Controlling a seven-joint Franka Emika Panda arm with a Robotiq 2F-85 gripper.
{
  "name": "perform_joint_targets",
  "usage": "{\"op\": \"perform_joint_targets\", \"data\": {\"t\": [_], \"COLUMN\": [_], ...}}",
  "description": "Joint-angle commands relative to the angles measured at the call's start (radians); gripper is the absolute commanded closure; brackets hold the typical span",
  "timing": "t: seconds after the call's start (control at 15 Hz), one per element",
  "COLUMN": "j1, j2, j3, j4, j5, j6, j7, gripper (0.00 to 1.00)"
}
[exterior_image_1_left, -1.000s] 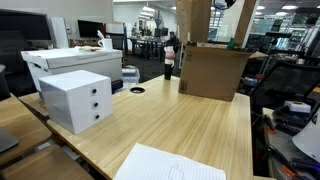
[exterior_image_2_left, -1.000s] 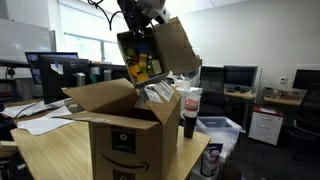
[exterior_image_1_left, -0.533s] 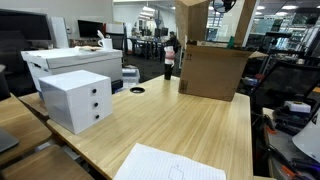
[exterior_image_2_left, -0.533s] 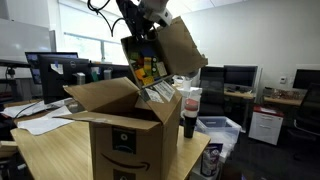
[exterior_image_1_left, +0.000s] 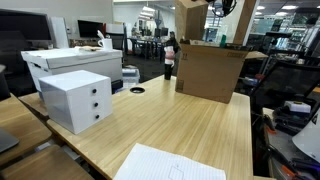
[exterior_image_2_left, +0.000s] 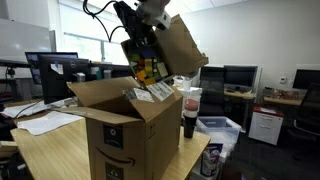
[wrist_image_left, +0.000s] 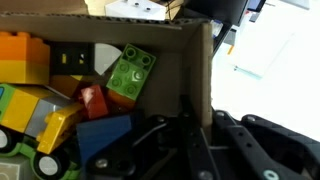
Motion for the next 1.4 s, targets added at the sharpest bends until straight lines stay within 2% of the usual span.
{"op": "perform_joint_targets", "data": {"t": [0.0, 0.6, 1.33], "j1": [0.001, 0.001, -0.001], "j2": [-0.079, -0.171, -0.226], "j3": [0.003, -0.013, -0.041], "j4": [-0.088, -0.206, -0.291], "j5": [0.056, 0.093, 0.126], "j6": [0.042, 0.066, 0.059], "j7": [-0.069, -0.171, -0.278], "gripper": [0.97, 0.97, 0.97]}}
